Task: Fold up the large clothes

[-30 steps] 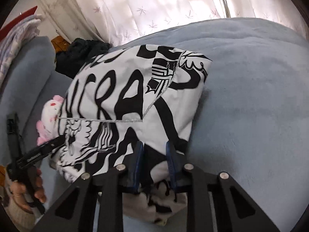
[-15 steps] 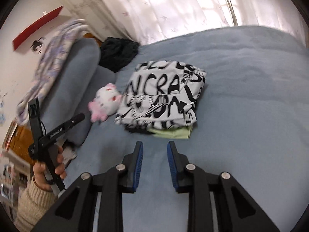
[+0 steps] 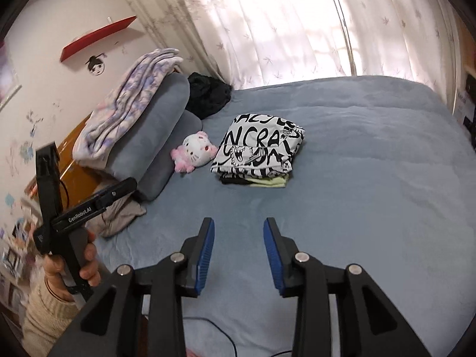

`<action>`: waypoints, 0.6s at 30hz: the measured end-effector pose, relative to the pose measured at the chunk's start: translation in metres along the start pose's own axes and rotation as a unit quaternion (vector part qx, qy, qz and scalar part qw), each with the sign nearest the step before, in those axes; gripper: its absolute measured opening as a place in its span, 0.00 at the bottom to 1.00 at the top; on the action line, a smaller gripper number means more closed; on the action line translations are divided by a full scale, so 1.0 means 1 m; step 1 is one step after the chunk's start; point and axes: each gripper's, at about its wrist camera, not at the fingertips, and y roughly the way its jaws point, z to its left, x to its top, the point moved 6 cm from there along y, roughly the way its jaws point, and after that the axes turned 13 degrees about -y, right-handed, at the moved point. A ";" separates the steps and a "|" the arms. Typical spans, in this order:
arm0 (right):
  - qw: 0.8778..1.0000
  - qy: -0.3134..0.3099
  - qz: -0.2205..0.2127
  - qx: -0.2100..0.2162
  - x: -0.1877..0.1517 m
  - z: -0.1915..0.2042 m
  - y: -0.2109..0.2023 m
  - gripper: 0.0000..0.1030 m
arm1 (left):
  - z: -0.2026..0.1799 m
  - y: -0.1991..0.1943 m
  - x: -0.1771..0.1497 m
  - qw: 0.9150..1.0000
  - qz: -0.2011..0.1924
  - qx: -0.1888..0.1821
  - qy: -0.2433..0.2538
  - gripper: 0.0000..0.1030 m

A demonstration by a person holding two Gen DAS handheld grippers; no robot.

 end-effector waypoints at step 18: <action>0.996 0.001 -0.014 -0.087 -0.125 -0.011 -0.033 0.35 | -0.049 -0.027 -0.147 0.999 -0.018 0.033 0.035 0.90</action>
